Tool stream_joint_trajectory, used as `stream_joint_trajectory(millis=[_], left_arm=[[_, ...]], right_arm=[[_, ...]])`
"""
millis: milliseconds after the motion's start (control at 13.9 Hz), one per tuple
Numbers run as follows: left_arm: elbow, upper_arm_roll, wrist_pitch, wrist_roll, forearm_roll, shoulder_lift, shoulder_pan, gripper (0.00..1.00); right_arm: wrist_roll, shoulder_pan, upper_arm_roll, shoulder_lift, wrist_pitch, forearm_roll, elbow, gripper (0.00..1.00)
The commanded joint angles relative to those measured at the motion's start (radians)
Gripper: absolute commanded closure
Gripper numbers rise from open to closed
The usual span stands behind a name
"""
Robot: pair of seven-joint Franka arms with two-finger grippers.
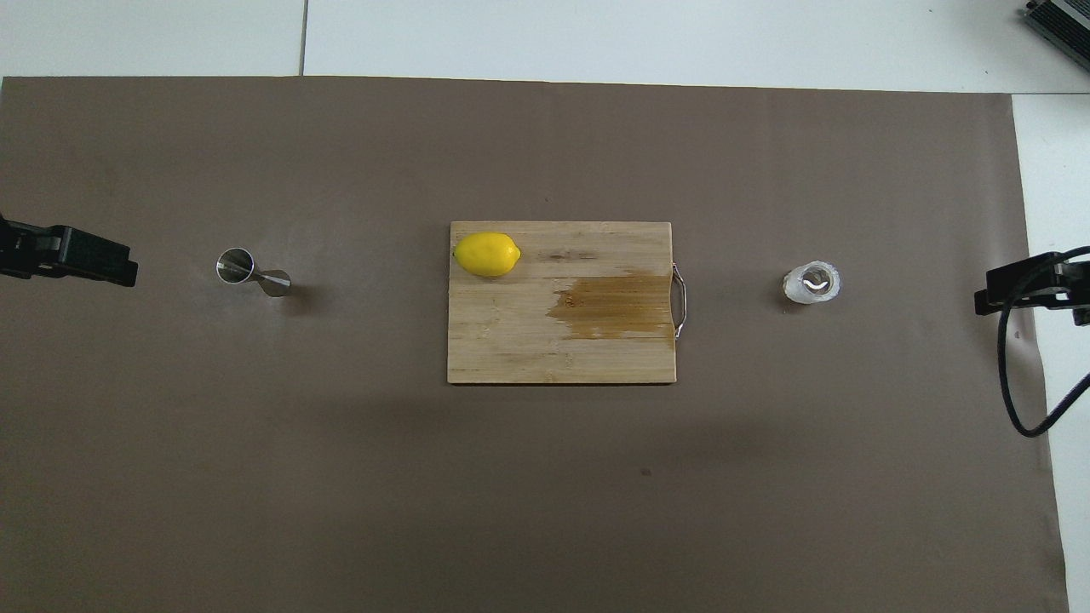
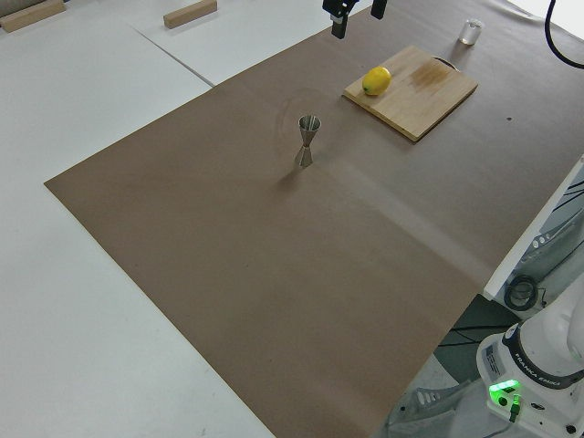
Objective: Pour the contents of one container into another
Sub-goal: 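Move the left gripper forward toward the small metal cup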
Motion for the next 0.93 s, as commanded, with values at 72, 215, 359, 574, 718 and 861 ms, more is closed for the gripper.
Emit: stream_joint_trajectory(millis=[72, 215, 359, 574, 718, 861], left_arm=[[-0.014, -0.005, -0.020, 0.014, 0.014, -0.012, 0.005, 0.00], [-0.020, -0.005, -0.017, 0.008, 0.012, -0.015, 0.005, 0.00], [-0.027, -0.005, -0.020, 0.011, 0.012, -0.017, 0.005, 0.00], [-0.093, 0.002, 0.034, -0.019, 0.018, -0.041, 0.007, 0.00], [-0.098, 0.004, -0.008, -0.042, 0.014, -0.020, 0.010, 0.00], [-0.093, 0.004, -0.001, -0.125, -0.001, 0.023, 0.033, 0.00]], right_arm=[[-0.009, 0.003, -0.007, -0.014, -0.009, 0.005, -0.012, 0.00], [-0.009, 0.003, -0.007, -0.014, -0.011, 0.005, -0.012, 0.00], [-0.009, 0.003, -0.007, -0.014, -0.011, 0.005, -0.012, 0.00], [-0.009, 0.005, -0.007, -0.014, -0.011, 0.005, -0.010, 0.00], [-0.009, 0.003, -0.007, -0.014, -0.011, 0.005, -0.010, 0.00], [-0.009, 0.003, -0.007, -0.014, -0.011, 0.005, -0.012, 0.00]])
